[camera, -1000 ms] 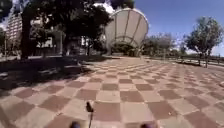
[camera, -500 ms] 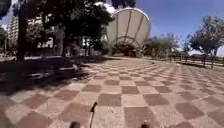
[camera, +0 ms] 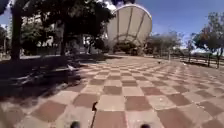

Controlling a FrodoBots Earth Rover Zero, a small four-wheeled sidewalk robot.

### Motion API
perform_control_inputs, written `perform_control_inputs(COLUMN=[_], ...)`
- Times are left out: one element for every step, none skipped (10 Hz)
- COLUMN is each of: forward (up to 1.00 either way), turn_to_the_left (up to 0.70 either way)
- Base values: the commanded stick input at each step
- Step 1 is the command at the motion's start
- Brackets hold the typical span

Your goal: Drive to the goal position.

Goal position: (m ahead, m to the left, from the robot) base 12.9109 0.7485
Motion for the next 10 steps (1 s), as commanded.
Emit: perform_control_inputs(forward=[1.00, 1.00, 1.00, 1.00, 1.00, 1.00, 1.00, 1.00, 1.00, 1.00], turn_to_the_left=[-0.39, -0.20, 0.00, 0.00, 0.00, 0.00, 0.00, 0.00, 0.00, 0.00])
